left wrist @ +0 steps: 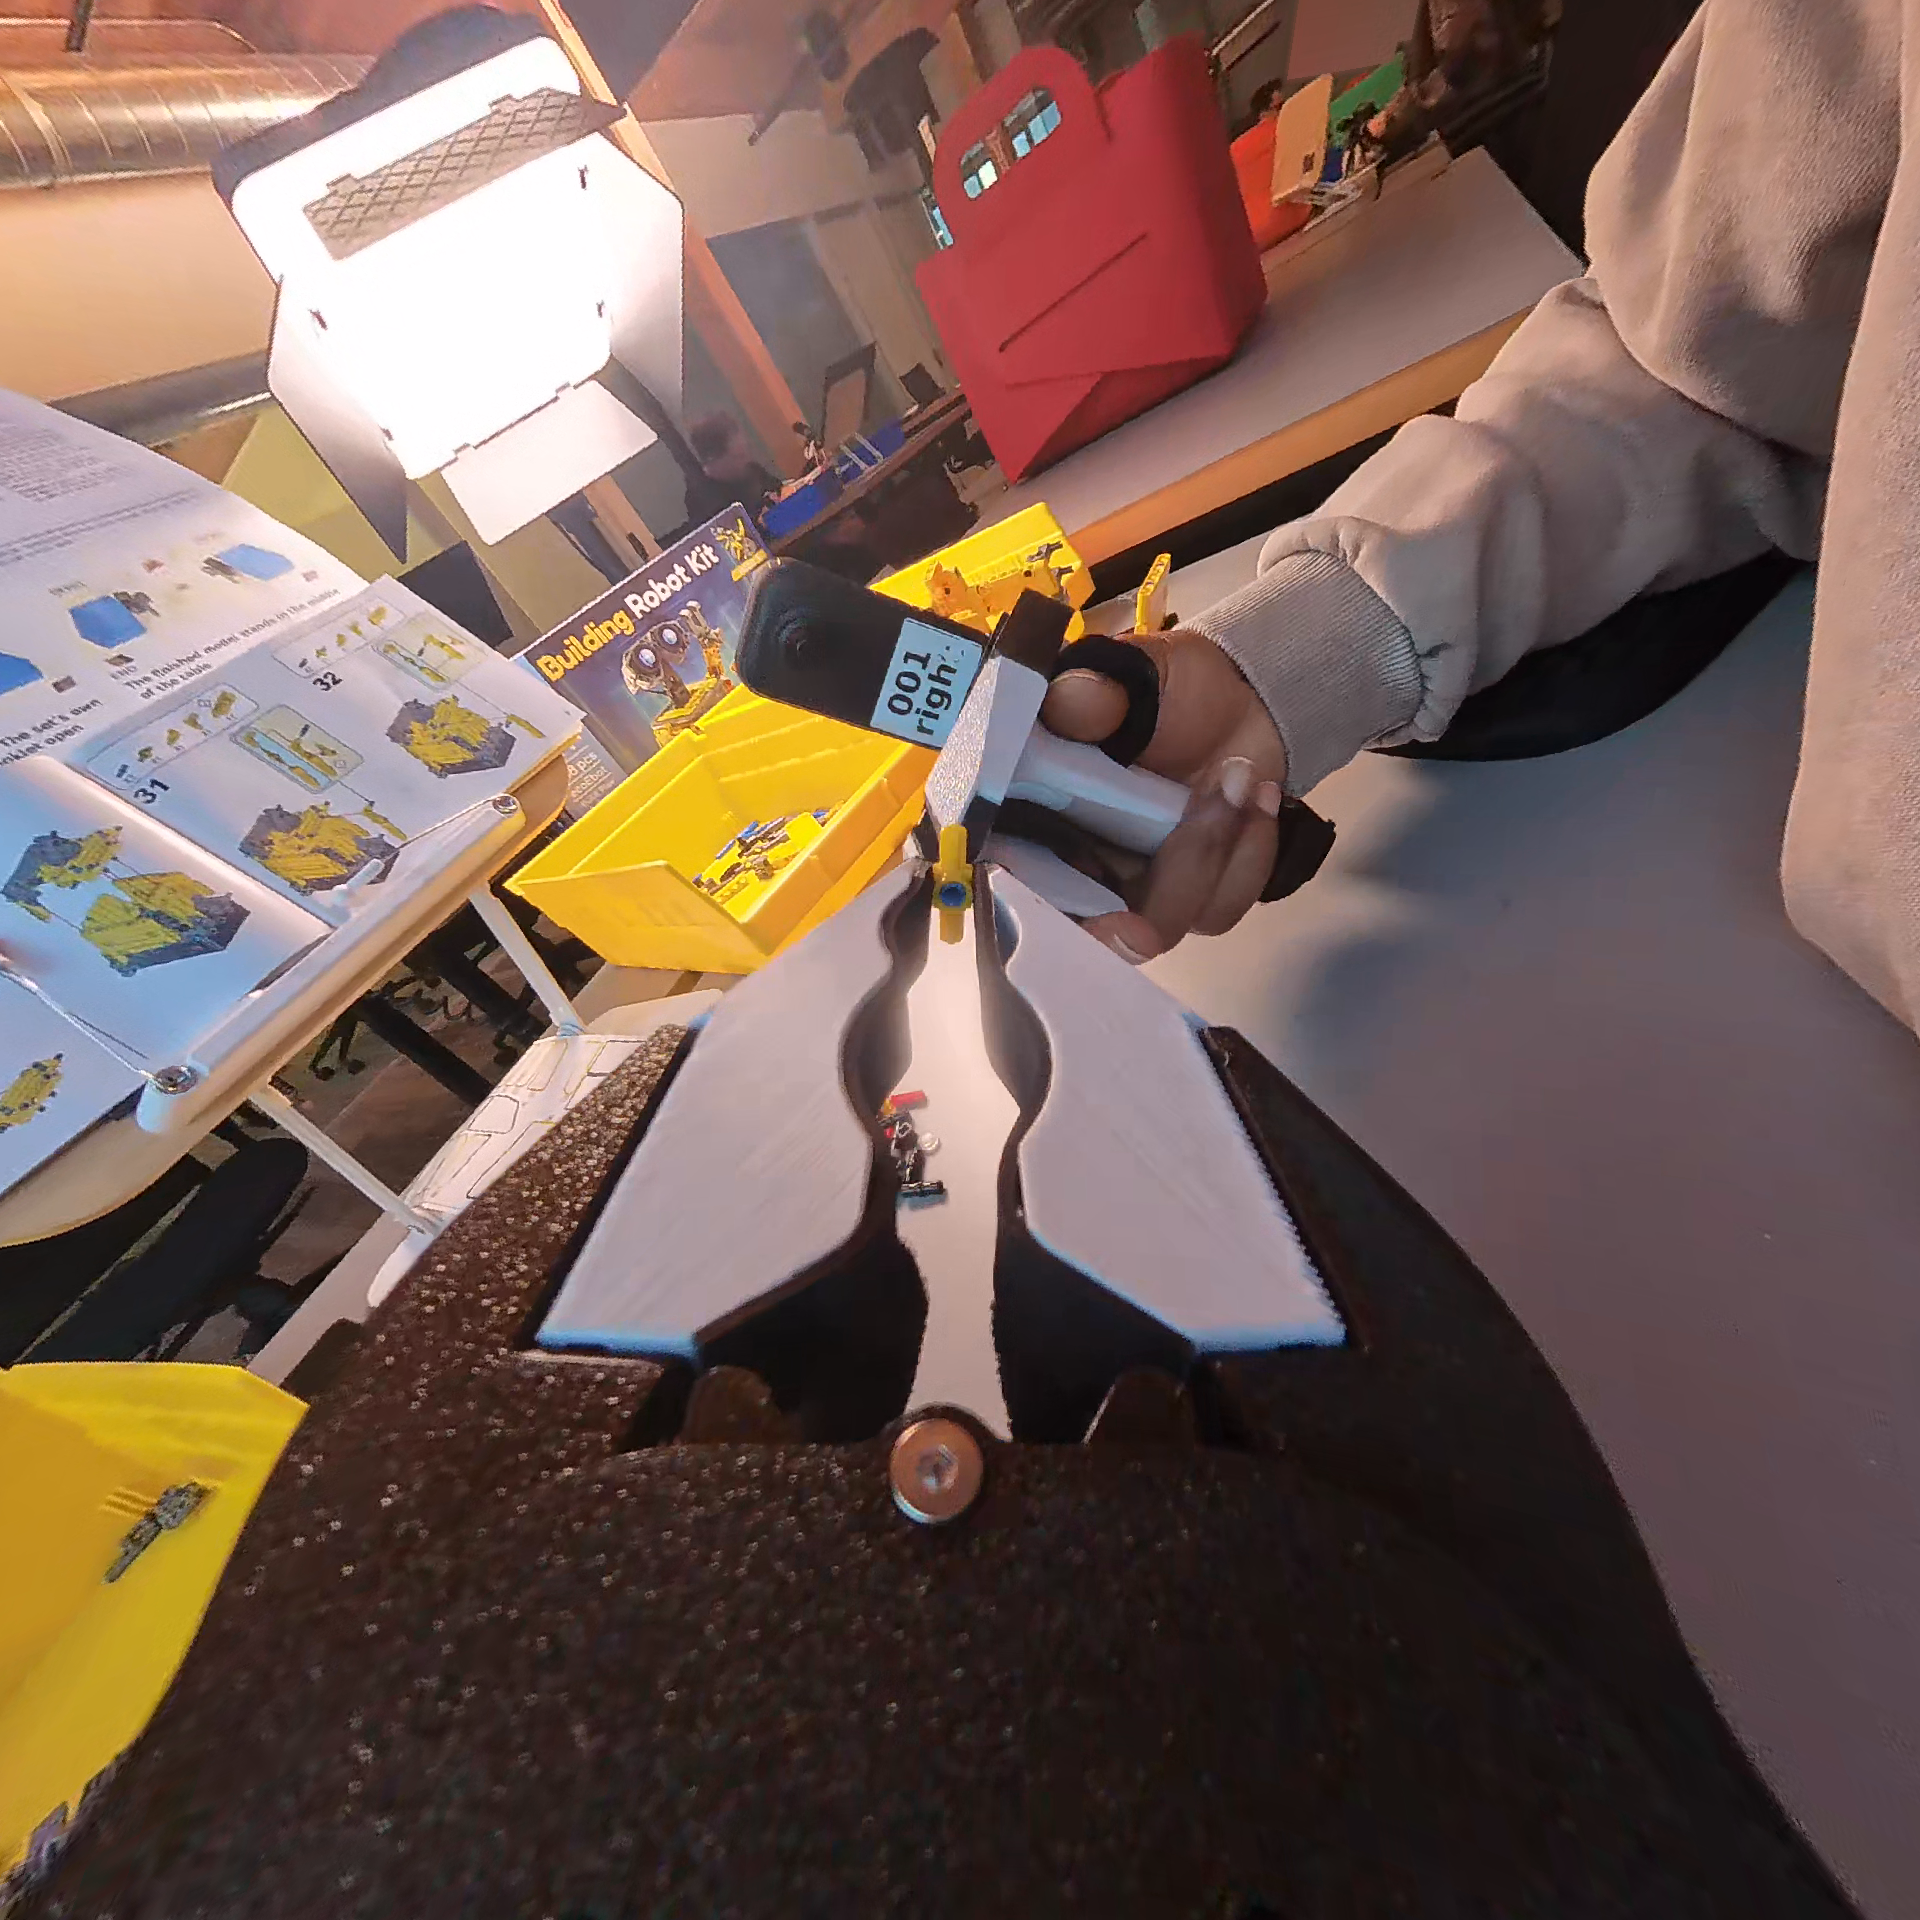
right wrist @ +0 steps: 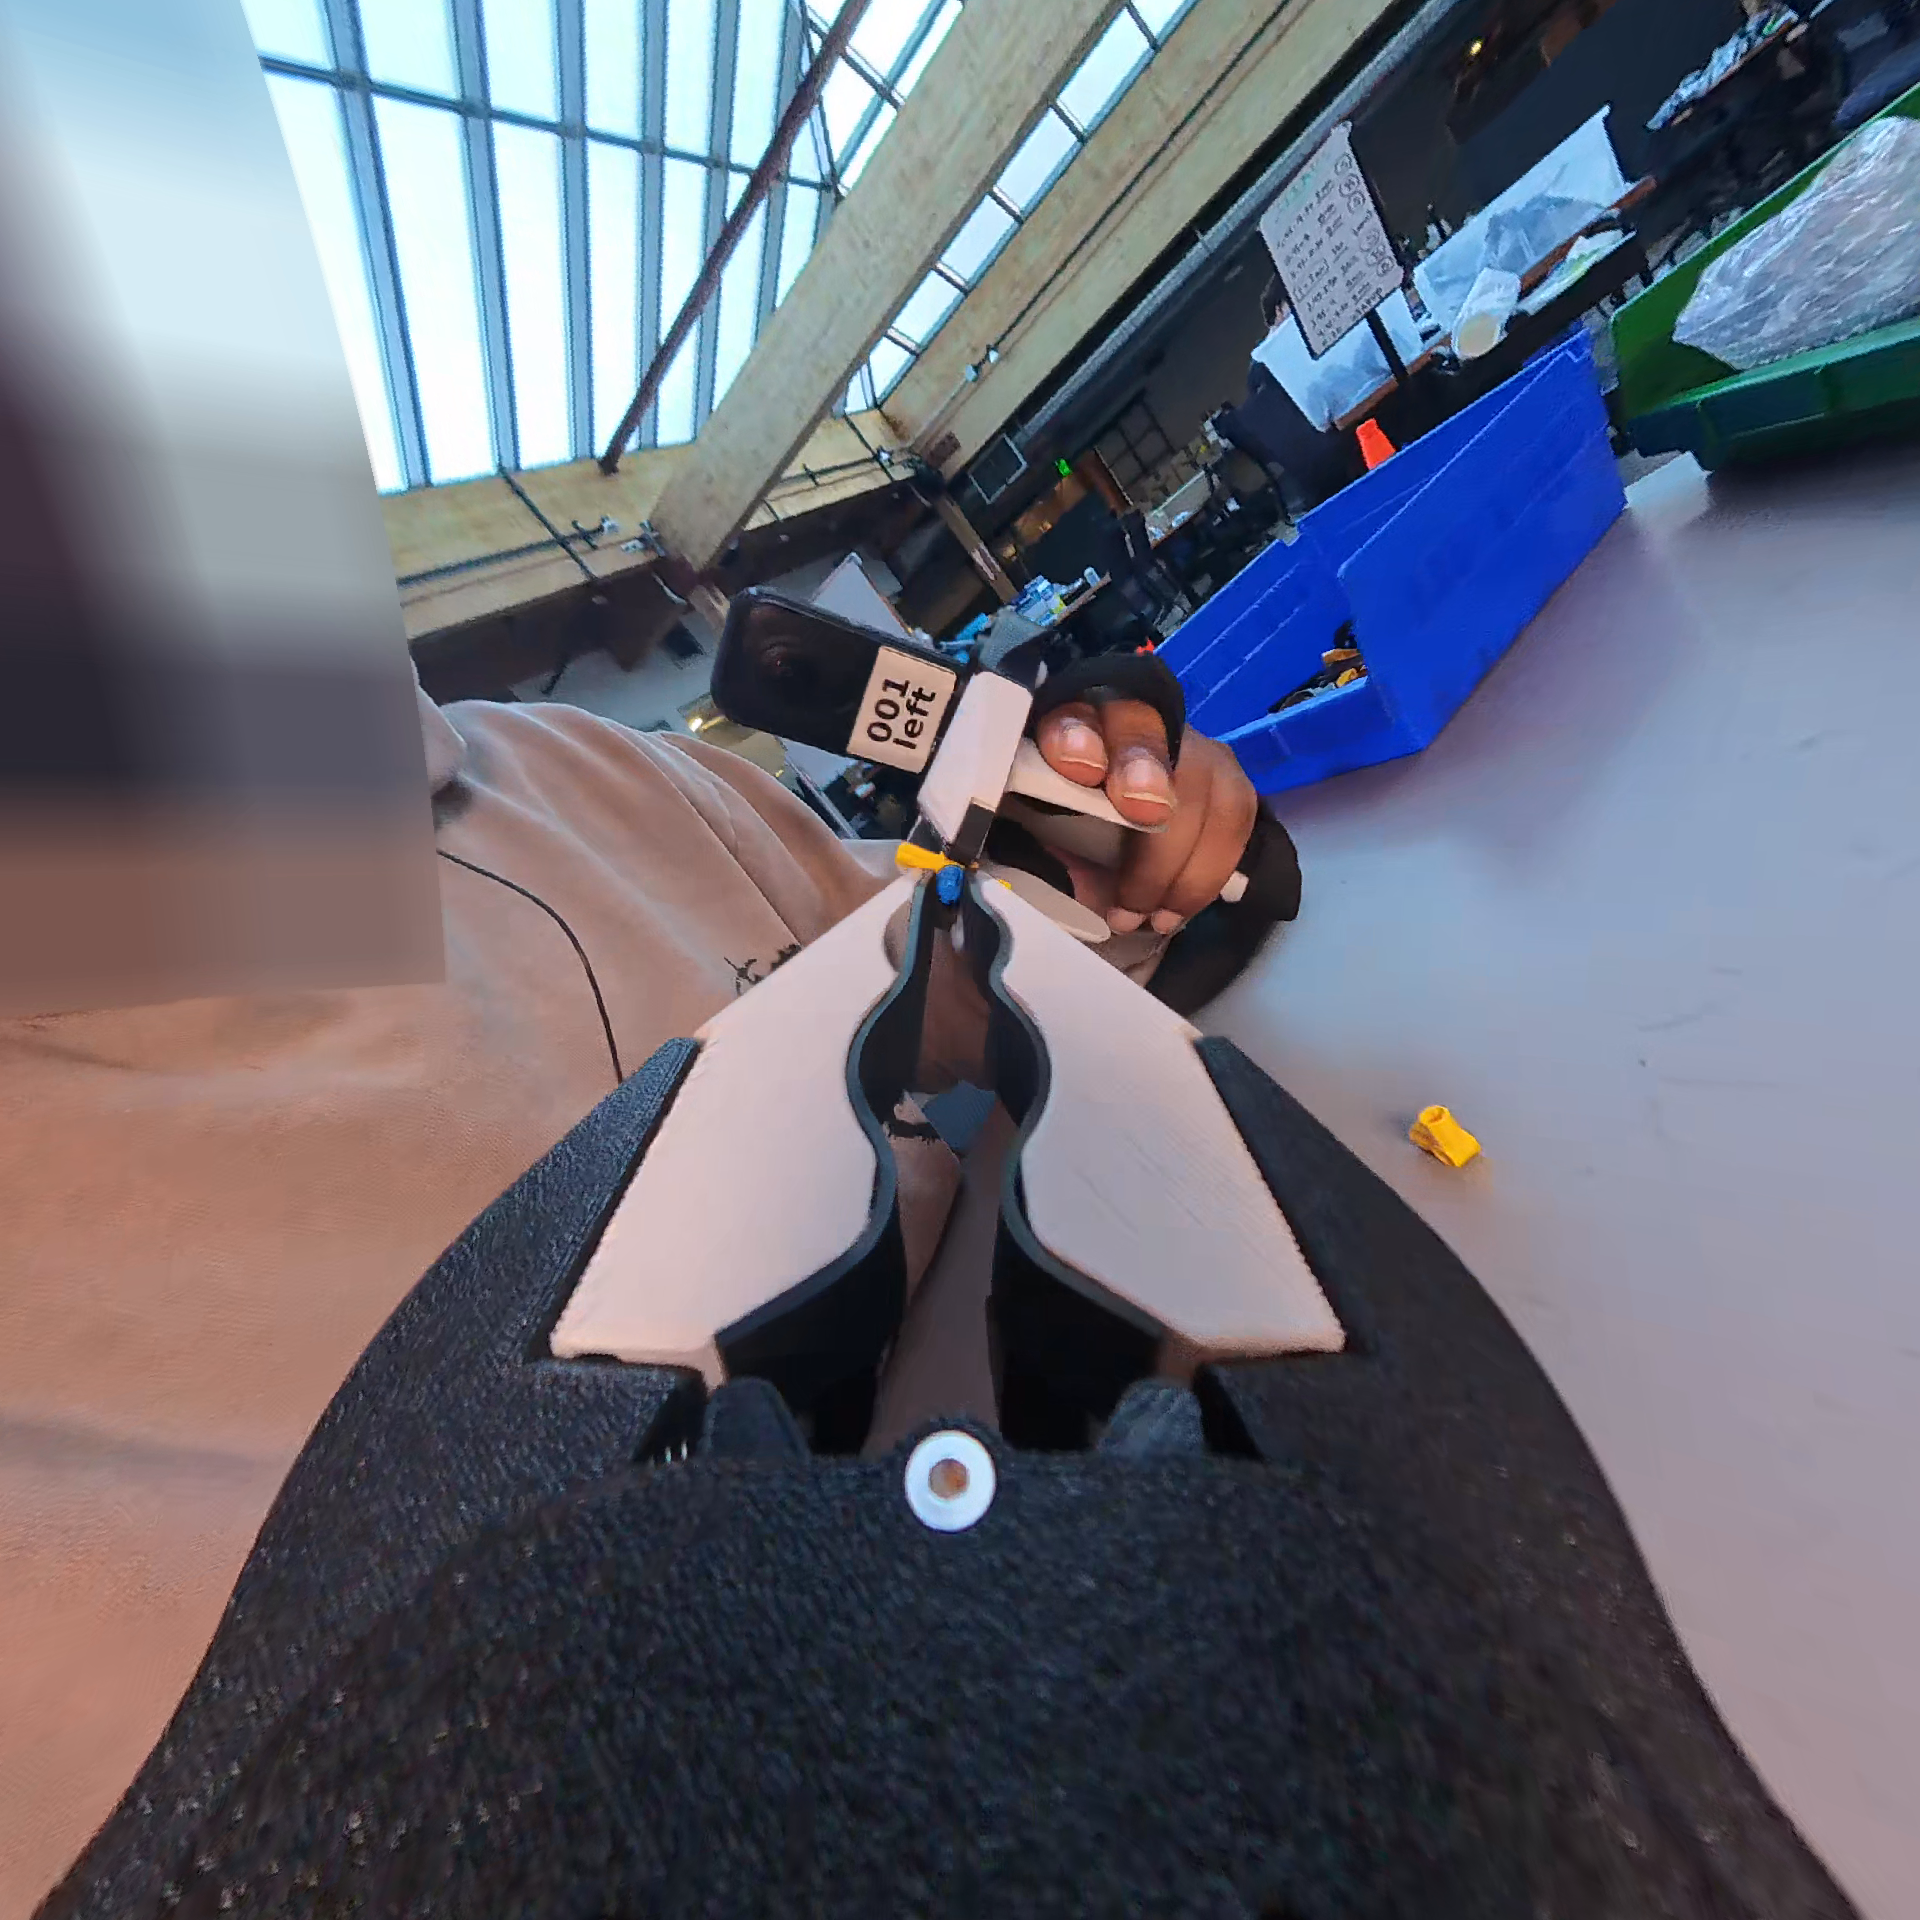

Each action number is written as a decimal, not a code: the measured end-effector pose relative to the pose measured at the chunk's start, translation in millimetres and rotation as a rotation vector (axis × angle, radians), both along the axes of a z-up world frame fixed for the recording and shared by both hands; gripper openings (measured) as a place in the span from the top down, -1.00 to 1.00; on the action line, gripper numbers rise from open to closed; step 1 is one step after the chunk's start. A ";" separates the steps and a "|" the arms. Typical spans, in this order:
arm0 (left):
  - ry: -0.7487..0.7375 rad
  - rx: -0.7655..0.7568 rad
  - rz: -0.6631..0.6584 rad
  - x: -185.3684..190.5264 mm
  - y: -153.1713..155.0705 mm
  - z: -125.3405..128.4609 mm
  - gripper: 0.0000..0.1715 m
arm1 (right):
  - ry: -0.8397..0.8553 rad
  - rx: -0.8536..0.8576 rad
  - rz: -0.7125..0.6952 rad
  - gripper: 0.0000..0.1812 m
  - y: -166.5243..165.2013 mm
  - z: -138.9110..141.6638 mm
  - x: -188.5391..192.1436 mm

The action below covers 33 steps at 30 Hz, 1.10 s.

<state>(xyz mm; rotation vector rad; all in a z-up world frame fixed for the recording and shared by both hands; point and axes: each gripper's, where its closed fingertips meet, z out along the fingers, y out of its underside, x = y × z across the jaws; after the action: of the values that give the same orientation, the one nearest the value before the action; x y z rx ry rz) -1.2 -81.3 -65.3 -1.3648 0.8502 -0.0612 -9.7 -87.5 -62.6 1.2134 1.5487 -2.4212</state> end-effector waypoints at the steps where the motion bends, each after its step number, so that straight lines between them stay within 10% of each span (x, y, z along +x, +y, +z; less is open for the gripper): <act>1: 0.003 0.006 0.002 -0.1 -0.2 0.4 0.93 | 0.000 -0.010 0.001 0.96 -0.2 0.1 -0.2; 16: -0.023 -0.056 0.009 -9.0 -1.6 11.2 0.93 | 0.151 0.035 -0.123 1.00 2.4 14.4 -3.8; 21: -0.089 -0.063 0.083 -48.2 -10.5 18.1 1.00 | 0.196 -0.002 -0.331 0.99 74.2 30.5 12.0; 33: -0.080 -0.119 0.015 -7.5 10.2 -2.4 0.79 | 0.128 0.168 -0.208 0.98 21.9 3.2 -2.1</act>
<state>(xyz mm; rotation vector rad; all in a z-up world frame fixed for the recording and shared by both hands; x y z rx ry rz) -8.7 -71.2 -67.7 -1.4706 0.7791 -0.1559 -11.8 -65.6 -59.4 1.3329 1.7760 -2.5874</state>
